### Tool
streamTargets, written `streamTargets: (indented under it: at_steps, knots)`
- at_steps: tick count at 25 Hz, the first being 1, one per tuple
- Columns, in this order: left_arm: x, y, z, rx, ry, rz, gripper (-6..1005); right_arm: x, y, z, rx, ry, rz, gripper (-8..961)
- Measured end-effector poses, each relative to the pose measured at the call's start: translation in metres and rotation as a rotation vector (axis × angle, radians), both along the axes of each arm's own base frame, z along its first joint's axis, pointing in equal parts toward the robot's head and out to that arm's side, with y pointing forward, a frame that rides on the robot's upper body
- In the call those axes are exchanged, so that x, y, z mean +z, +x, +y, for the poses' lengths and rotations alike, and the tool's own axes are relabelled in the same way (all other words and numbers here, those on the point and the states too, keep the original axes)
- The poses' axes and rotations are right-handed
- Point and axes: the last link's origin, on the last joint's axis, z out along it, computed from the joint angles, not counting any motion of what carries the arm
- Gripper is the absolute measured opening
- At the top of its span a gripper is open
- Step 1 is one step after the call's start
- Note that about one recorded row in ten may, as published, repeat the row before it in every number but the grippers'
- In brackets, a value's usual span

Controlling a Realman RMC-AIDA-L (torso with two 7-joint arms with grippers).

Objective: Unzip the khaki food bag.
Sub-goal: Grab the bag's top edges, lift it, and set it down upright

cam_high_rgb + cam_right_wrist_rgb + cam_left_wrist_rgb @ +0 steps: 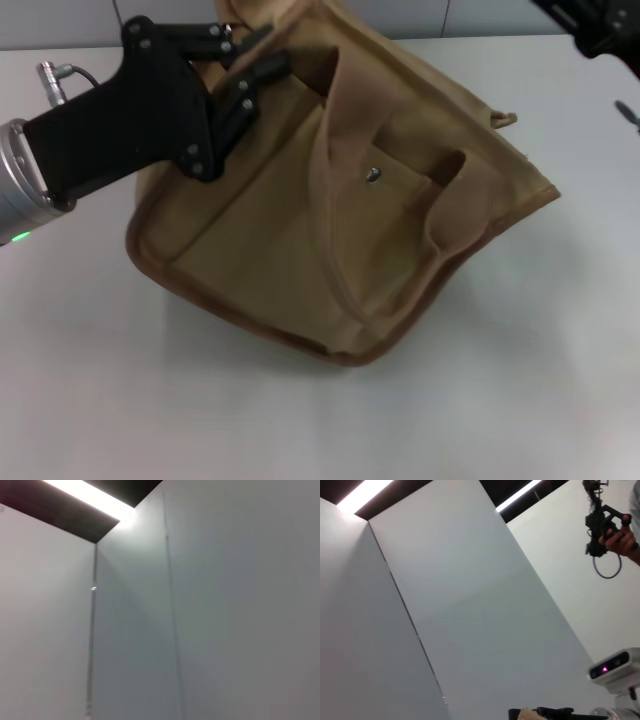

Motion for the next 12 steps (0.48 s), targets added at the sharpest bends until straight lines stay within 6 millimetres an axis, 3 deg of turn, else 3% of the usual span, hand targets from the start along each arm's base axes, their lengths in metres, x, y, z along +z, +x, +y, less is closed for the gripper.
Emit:
streamTargets:
  at_steps: [12]
  knots:
    - [-0.01,0.003,-0.004,-0.028,-0.045,0.027,86,-0.026,-0.036,0.017,0.097,-0.2,-0.08,845]
